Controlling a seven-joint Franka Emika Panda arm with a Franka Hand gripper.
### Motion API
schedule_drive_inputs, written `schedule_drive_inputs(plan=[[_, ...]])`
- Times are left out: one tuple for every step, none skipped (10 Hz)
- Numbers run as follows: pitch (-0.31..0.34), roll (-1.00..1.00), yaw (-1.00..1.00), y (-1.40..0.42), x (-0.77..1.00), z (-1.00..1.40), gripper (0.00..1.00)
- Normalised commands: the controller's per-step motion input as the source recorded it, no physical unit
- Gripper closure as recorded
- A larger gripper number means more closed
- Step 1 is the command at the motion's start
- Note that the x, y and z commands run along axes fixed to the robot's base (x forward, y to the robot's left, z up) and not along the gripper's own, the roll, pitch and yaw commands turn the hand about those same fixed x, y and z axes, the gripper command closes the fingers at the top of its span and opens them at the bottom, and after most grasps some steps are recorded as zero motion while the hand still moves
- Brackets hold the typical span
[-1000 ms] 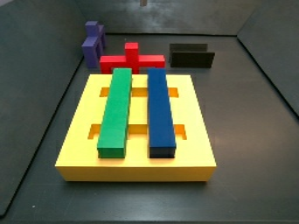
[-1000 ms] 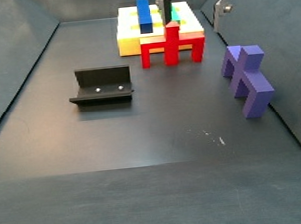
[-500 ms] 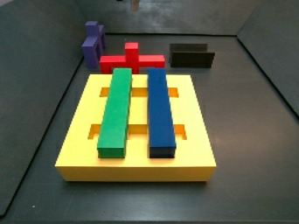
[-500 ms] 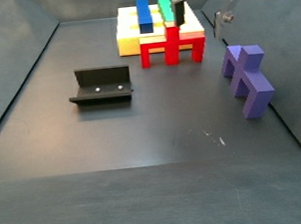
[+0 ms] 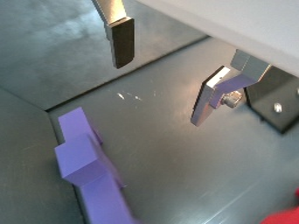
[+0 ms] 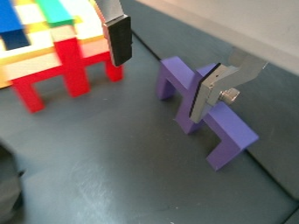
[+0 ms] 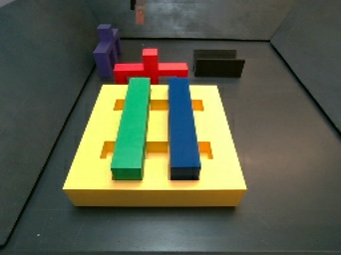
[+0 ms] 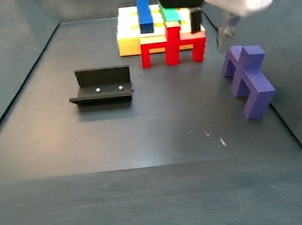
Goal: Pick up the purple object. Move up. Move to above the board. Insert the purple object.
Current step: Pick up the purple object.
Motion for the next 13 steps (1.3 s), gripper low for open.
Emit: schedule_drive_inputs(plan=[[-0.013, -0.12, -0.73, 0.0, -0.39, -0.39, 0.0], [-0.041, -0.13, -0.66, 0.0, -0.47, -0.36, 0.0], [-0.05, -0.12, -0.62, 0.0, -0.5, -0.31, 0.0], [-0.074, -0.1, -0.55, 0.0, -0.61, -0.25, 0.0], [-0.126, -0.09, -0.43, 0.0, -0.69, -0.18, 0.0], [-0.156, -0.05, -0.34, 0.0, -0.63, -0.05, 0.0], [-0.16, -0.05, -0.31, 0.0, -0.53, 0.0, 0.0], [-0.149, -0.07, -0.02, 0.03, -0.31, -0.03, 0.0], [-0.083, -0.02, 0.0, 0.05, -0.09, -0.17, 0.0], [-0.049, 0.0, 0.0, 0.05, -0.15, -0.21, 0.0], [0.0, 0.01, 0.0, 0.07, -0.04, -0.25, 0.0], [0.0, 0.0, 0.0, 0.13, 0.02, -0.23, 0.0], [0.0, 0.0, 0.0, 0.11, 0.0, -0.11, 0.0]])
